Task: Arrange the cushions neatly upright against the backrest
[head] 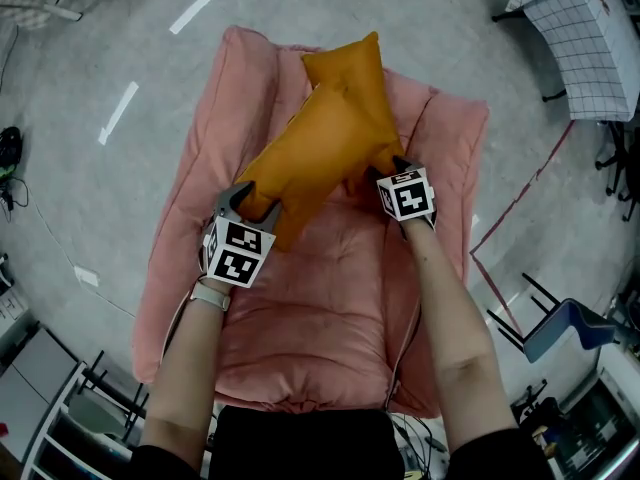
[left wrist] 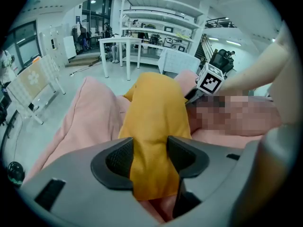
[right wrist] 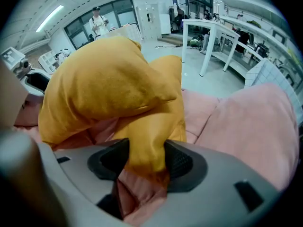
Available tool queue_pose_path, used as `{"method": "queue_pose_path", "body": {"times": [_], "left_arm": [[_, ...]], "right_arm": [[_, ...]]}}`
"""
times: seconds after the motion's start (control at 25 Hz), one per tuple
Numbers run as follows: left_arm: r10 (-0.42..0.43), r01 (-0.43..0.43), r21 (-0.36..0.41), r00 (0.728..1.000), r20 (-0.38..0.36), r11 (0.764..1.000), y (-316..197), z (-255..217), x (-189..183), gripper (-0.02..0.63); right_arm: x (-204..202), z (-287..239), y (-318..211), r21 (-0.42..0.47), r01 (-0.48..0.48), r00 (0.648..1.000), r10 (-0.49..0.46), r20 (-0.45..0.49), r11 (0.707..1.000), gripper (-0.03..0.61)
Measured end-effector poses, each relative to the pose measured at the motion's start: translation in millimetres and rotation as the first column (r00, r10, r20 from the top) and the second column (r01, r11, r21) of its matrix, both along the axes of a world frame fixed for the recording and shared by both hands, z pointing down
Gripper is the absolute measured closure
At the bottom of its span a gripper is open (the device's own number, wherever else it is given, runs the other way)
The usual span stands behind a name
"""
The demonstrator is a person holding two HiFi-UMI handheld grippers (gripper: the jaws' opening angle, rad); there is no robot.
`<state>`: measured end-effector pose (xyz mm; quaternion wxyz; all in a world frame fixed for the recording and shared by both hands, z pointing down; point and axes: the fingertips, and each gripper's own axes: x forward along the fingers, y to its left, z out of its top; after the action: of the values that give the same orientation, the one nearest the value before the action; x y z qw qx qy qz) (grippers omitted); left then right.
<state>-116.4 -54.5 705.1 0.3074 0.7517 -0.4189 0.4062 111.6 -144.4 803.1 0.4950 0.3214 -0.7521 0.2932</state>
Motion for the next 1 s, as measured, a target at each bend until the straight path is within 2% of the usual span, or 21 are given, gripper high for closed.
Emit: {"method": "queue_pose_path", "body": {"times": [0.2,0.28,0.64,0.8,1.0], "left_arm": [[-0.01,0.01,0.01,1.0,-0.001,1.0,1.4,-9.3,1.4,0.469],[-0.013,0.013,0.021,1.0,-0.009,1.0,1.5,-15.9,-0.3,0.488],[0.024,-0.014,0.103,0.995,-0.1,0.995,-12.8,-70.3,-8.6,0.502],[0.05,-0.031,0.16,0.992,-0.117,0.987,-16.6,-95.8,-9.1,0.509],[0.03,0.001,0.195,0.988,-0.153,0.981,-18.9,-120.0,-18.7,0.525]], "right_arm": [[0.6,-17.8,1.5,0.038,-0.064,0.998,0.063,0.019,0.997,0.416],[-1.5,-31.1,1.2,0.051,-0.104,0.994,0.102,0.039,0.993,0.436],[1.3,-99.3,10.9,0.12,-0.221,0.974,0.213,0.076,0.968,0.474],[9.6,-120.8,24.0,0.137,-0.251,0.968,0.244,0.064,0.958,0.483],[23.7,-147.5,43.1,0.166,-0.287,0.958,0.285,0.035,0.943,0.489]]}}
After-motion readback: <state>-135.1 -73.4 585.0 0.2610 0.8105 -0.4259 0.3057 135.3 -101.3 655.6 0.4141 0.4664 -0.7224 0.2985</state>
